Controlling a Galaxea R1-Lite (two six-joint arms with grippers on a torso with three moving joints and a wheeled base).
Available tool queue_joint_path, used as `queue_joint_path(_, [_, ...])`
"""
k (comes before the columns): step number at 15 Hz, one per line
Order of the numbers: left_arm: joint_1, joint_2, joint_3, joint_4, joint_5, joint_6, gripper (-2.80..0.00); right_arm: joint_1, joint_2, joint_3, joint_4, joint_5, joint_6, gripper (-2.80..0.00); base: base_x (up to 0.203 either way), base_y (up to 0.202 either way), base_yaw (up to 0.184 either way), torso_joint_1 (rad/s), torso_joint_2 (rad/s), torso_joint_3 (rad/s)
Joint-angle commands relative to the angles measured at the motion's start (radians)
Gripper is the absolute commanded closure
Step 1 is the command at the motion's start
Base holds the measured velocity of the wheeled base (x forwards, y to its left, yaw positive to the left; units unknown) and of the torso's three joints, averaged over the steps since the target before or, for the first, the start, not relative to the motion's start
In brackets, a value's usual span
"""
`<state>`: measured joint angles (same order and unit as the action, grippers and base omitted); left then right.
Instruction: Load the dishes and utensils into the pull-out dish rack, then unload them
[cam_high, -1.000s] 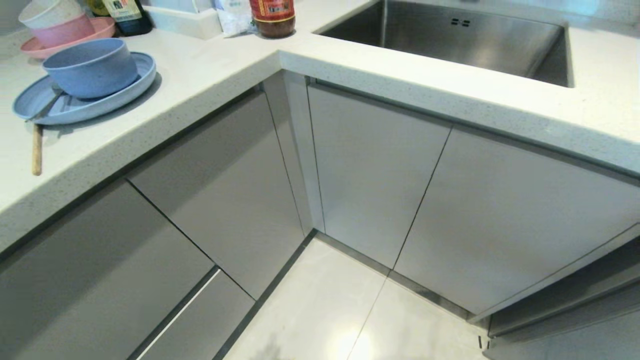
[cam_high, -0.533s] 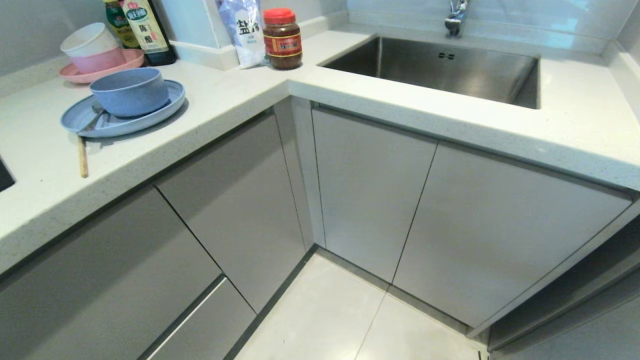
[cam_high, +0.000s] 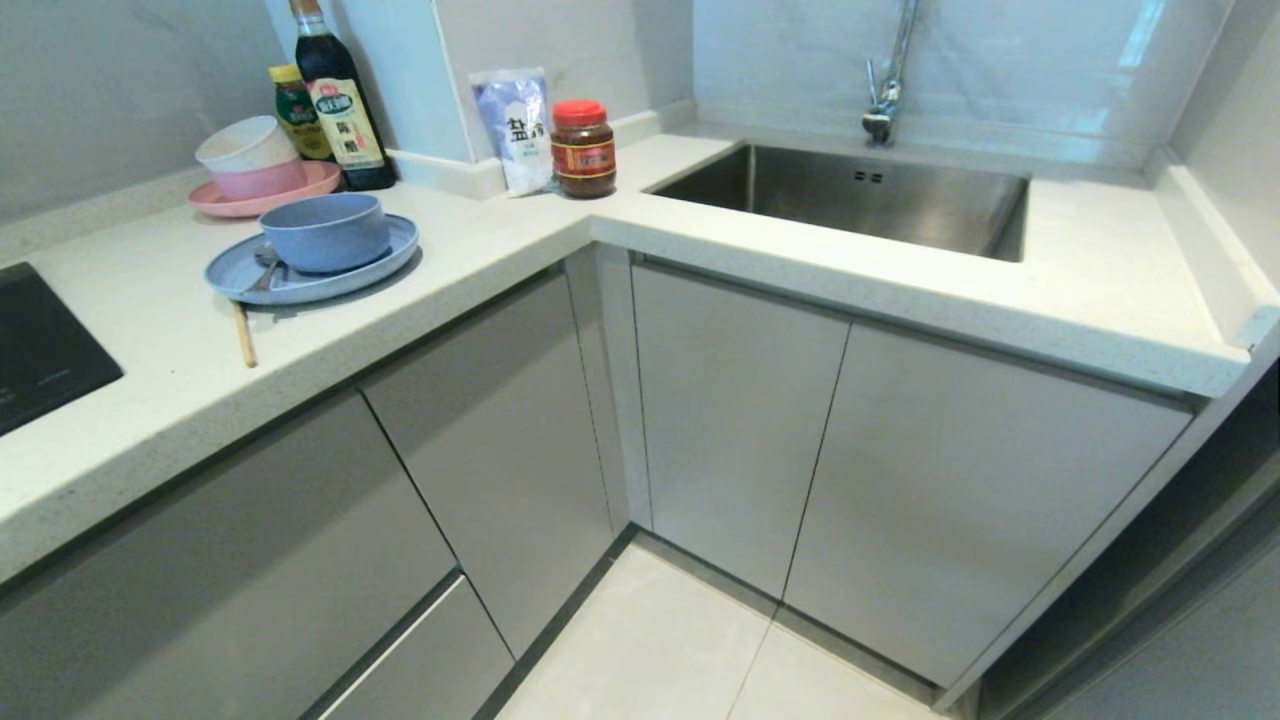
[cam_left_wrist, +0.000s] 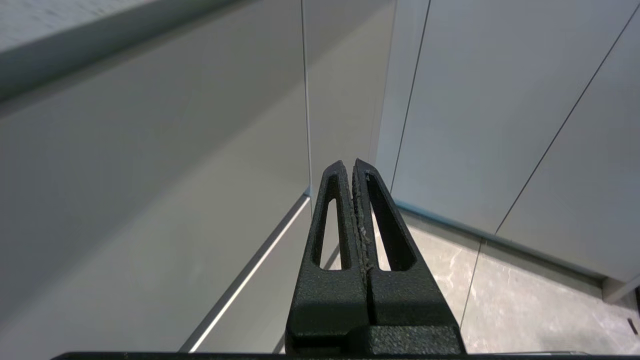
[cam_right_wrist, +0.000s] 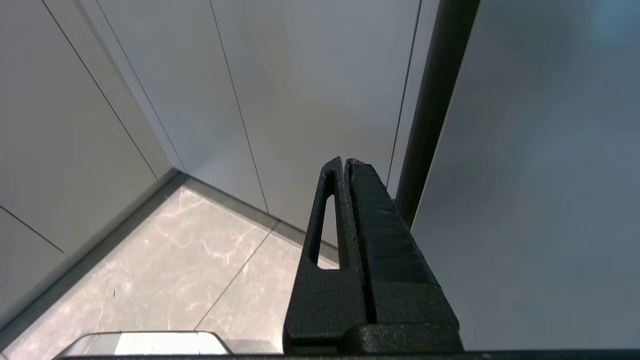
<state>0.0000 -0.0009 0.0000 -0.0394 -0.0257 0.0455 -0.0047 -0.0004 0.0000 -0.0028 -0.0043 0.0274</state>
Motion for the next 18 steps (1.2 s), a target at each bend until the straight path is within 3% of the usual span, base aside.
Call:
queue_joint_path(1, [0.000,0.002,0.017,-0.001,0.000,-0.001,0.00,0.000,-0.004,0.002,0.000,0.000,0.000,0.00,0.000,0.000,0.000,0.002,0.00,0.203])
queue_joint_path(9, [0.000,0.002,0.018,-0.001,0.004,-0.003,0.00,0.000,-0.004,0.002,0.000,0.000,0.000,0.00,0.000,0.000,0.000,0.004,0.00,0.203])
queue_joint_path(18, [0.000,0.002,0.018,-0.001,0.040,-0.110,0.00,0.000,-0.004,0.002,0.000,0.000,0.000,0.00,0.000,0.000,0.000,0.002,0.00,0.044])
